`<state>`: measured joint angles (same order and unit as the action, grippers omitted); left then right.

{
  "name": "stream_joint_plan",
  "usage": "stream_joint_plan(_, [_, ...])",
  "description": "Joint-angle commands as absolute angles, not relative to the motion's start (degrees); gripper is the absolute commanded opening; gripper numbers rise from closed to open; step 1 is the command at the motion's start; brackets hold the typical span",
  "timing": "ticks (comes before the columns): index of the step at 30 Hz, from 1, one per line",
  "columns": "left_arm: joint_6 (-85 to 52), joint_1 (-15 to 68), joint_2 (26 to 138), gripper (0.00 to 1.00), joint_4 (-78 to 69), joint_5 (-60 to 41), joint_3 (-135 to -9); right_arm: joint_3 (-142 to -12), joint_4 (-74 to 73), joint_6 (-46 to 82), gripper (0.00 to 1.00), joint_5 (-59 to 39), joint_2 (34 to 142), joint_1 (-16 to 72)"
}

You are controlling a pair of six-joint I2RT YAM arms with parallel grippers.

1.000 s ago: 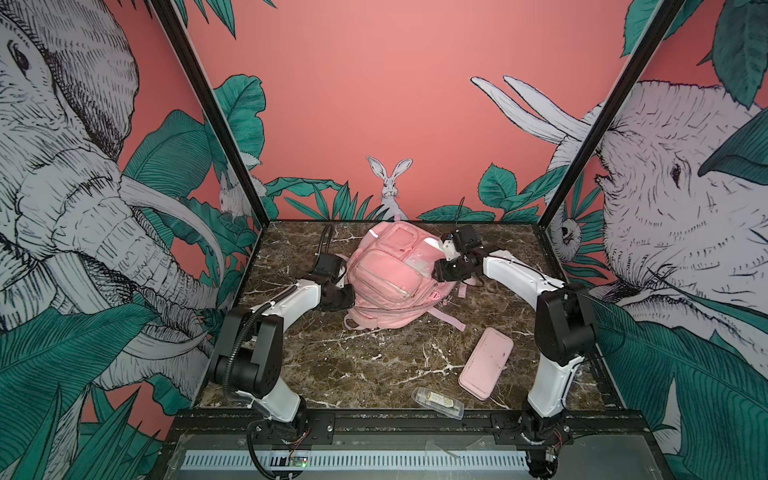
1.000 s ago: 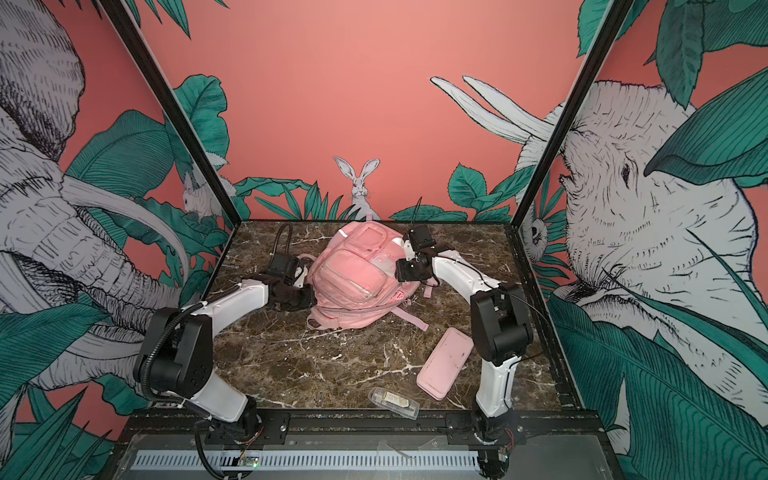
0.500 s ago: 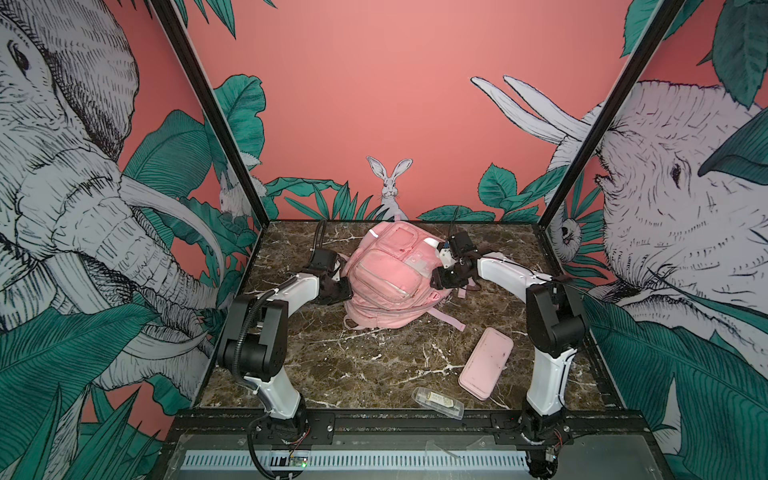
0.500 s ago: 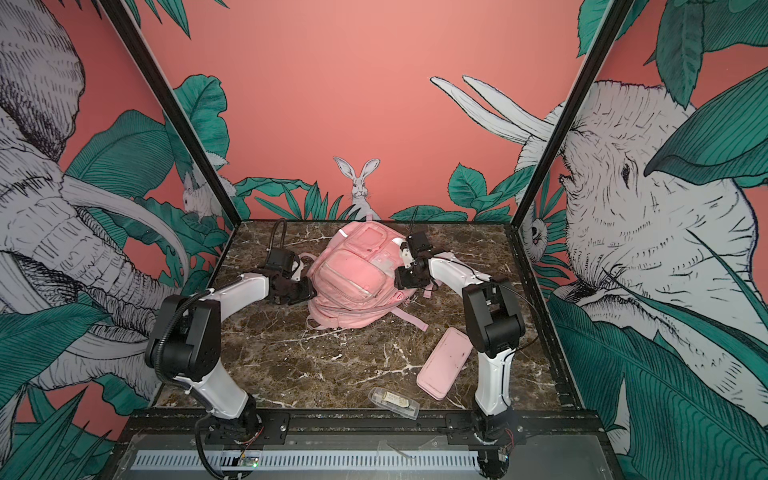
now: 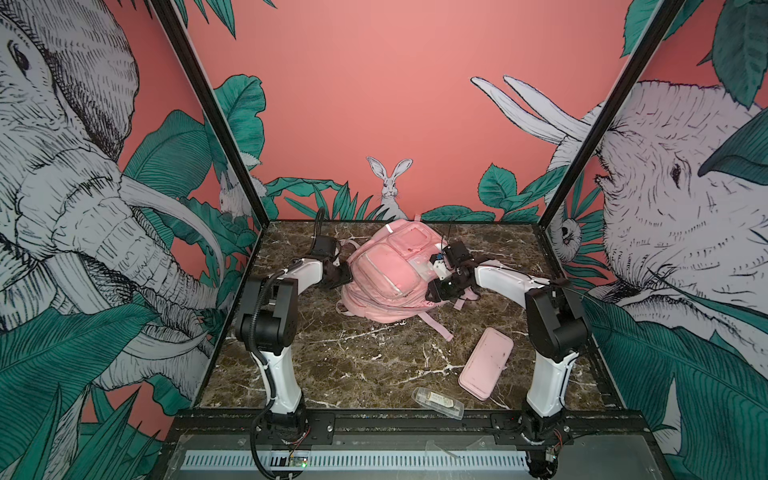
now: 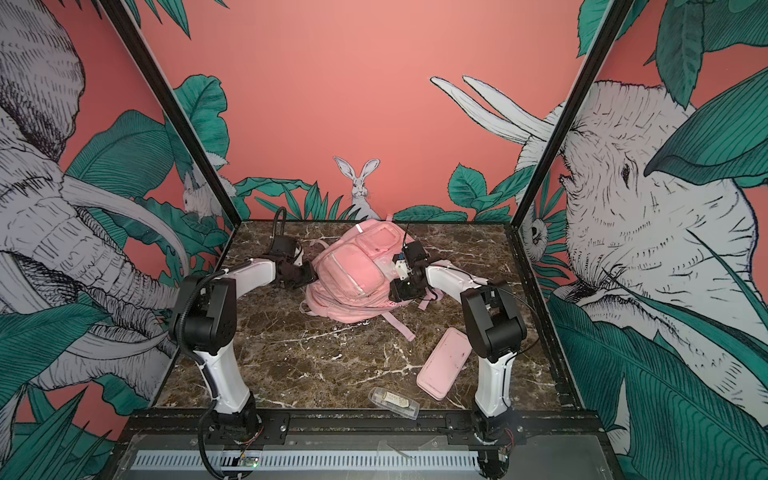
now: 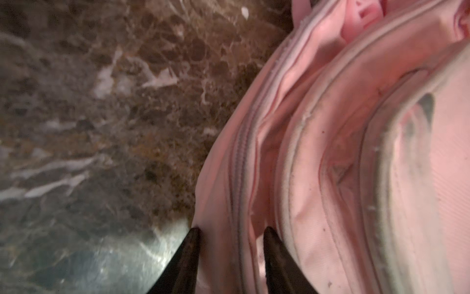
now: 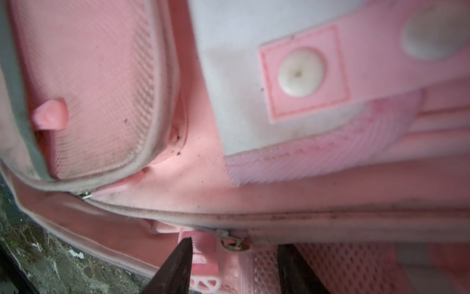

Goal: Pack the student bag

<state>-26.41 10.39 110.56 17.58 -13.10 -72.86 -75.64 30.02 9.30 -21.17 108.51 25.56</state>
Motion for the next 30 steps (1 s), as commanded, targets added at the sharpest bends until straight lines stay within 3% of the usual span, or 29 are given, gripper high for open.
stream_joint_plan(1, [-27.7, 10.5, 111.7, 0.43, 17.4, -15.2, -74.7, -73.8, 31.0, 8.2, 0.54, -17.2, 104.9, 26.1])
stream_joint_plan(6, [-27.6, 10.5, 111.5, 0.43, 17.6, -15.6, -75.0, -74.8, 30.3, 7.6, 0.52, -12.4, 105.3, 26.0])
stream_joint_plan(16, [-28.1, 10.5, 110.6, 0.43, 16.9, -16.5, -73.6, -75.5, 29.9, 5.4, 0.51, -13.6, 109.3, 26.1])
stream_joint_plan(30, [-29.3, 10.6, 109.6, 0.43, 16.3, -17.8, -73.1, -70.0, 28.3, 6.0, 0.25, -14.6, 104.5, 26.5])
